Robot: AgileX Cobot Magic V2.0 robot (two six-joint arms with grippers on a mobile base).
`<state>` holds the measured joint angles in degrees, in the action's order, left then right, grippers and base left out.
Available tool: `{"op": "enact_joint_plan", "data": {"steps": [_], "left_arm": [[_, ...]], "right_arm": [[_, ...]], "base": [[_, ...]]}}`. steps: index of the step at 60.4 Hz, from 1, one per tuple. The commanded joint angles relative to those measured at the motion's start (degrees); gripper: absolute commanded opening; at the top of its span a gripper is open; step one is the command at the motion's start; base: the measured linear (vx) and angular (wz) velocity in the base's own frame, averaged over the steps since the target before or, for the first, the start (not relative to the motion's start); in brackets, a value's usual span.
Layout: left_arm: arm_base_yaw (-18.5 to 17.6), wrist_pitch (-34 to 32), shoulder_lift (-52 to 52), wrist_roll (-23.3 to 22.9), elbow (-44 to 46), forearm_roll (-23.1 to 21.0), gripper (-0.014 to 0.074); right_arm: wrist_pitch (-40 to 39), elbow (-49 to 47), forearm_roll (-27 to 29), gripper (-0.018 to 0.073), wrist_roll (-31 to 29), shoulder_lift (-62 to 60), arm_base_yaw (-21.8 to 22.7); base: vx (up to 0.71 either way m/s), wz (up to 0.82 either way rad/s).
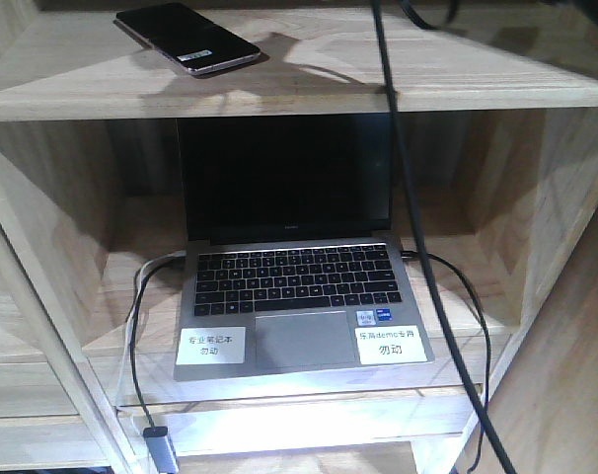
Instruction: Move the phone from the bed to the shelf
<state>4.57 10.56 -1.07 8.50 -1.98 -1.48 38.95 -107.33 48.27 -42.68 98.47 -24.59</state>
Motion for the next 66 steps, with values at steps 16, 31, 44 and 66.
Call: {"op": "enact_joint_plan", "data": {"steps": [16, 31, 44, 66], "left_arm": [[-0.10, -4.16, -0.42, -0.33, 1.32, -0.52, 0.0001], [-0.10, -4.16, -0.42, -0.33, 1.32, -0.52, 0.0001], [-0.10, -4.16, -0.42, -0.33, 1.32, -0.52, 0.0001], [-0.10, -4.16, -0.42, -0.33, 1.32, -0.52, 0.0001]], "right_arm": [[-16.43, 26.07, 2.36, -0.0006, -3.58, -20.75, 0.18], [-21.61, 45.65, 2.32, -0.0006, -4.29, -37.69, 0.18], [-21.87, 59.22, 2.32, -0.0006, -4.15, -52.18, 0.18], [-21.40, 76.95, 2.71, -0.0006, -2.07, -76.41, 0.18]], "base": [[0.00, 0.00], [0.00, 0.00], [0.00, 0.00], [0.00, 0.00]]}}
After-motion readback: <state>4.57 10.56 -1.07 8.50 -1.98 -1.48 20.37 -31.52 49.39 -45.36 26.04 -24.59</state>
